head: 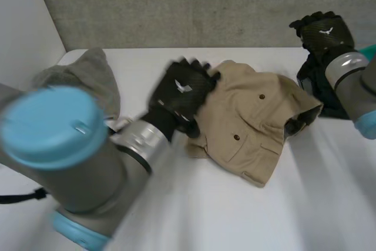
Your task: Fold the laundry.
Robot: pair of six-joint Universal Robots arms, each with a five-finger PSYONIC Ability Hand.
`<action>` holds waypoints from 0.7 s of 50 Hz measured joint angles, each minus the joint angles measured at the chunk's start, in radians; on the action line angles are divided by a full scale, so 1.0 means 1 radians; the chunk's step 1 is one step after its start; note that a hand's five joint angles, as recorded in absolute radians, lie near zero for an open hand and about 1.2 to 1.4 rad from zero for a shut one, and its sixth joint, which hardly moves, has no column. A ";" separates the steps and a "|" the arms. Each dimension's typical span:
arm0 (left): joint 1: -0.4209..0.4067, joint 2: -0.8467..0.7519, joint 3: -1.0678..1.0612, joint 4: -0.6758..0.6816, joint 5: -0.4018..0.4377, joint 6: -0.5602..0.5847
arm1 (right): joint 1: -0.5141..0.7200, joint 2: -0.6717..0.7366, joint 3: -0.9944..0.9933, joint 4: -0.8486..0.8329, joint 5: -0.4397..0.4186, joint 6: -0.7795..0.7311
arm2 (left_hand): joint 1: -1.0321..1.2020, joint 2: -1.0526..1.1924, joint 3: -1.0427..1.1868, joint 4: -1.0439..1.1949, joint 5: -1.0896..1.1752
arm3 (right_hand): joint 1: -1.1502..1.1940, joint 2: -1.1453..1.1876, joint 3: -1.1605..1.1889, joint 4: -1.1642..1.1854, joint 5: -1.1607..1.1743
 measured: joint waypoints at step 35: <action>0.330 -0.317 0.345 -0.374 0.211 -0.205 | 0.331 0.060 0.396 0.082 0.325 0.427 | 0.004 0.017 0.019 0.019 0.037 | 0.737 0.813 0.804 0.806 0.798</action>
